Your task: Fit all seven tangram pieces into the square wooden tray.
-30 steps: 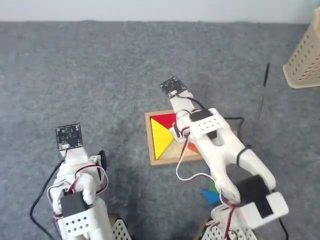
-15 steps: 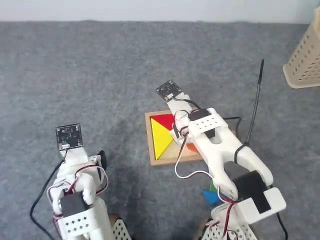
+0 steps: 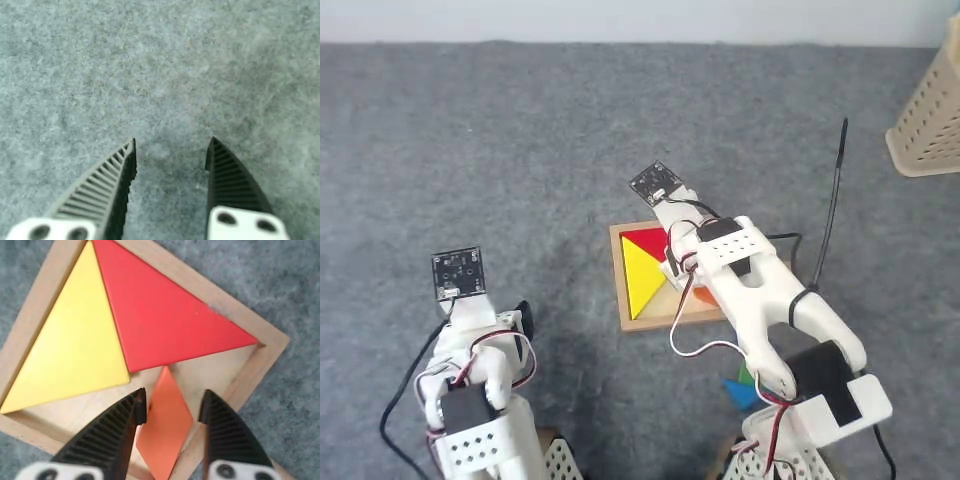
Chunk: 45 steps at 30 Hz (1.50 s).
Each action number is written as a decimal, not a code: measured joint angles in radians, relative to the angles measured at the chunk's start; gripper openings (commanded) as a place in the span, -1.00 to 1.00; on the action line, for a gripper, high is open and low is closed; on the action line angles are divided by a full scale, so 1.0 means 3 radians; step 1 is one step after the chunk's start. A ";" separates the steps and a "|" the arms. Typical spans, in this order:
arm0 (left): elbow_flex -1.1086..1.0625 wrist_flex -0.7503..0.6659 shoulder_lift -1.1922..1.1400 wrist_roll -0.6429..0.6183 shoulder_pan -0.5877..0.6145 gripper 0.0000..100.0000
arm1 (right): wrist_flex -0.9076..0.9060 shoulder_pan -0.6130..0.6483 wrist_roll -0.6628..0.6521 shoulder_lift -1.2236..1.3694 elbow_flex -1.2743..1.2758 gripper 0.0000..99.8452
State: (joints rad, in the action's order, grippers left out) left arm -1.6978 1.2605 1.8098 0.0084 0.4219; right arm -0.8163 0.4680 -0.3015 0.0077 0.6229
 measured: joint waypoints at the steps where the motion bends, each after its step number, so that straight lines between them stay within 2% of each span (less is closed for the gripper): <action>1: 0.0000 0.0000 0.0000 0.0000 0.0000 -0.57 | 0.0000 0.0005 0.0000 0.0000 0.0000 -0.75; 10: 0.0000 0.0000 0.0000 0.0000 0.0000 -0.57 | 0.0000 -0.0015 -0.0169 0.0046 -0.0005 -0.77; 16: 0.0000 0.0000 0.0000 0.0000 0.0000 -0.57 | 0.0020 -0.0020 -0.0169 0.0153 -0.0056 -0.99; 23: 0.0000 0.0000 0.0000 0.0000 0.0000 -0.57 | -0.0041 -0.0010 -0.0169 -0.0005 -0.0026 -0.98; 32: 0.0000 0.0000 0.0000 0.0000 0.0000 -0.57 | -0.0046 0.0031 -0.0169 -0.0936 0.0568 -0.98; 40: 0.0000 0.0000 0.0000 0.0000 0.0000 -0.57 | -0.0066 0.0583 -0.0194 -0.1141 0.0803 -0.97; 45: 0.0000 0.0000 0.0000 0.0000 0.0000 -0.57 | -0.0066 0.0650 -0.0194 -0.1141 0.0803 -0.81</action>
State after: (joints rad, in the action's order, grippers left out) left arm -1.6978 1.2605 1.8098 0.0084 0.4219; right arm -0.8362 0.6628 -0.3598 -0.3345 0.8638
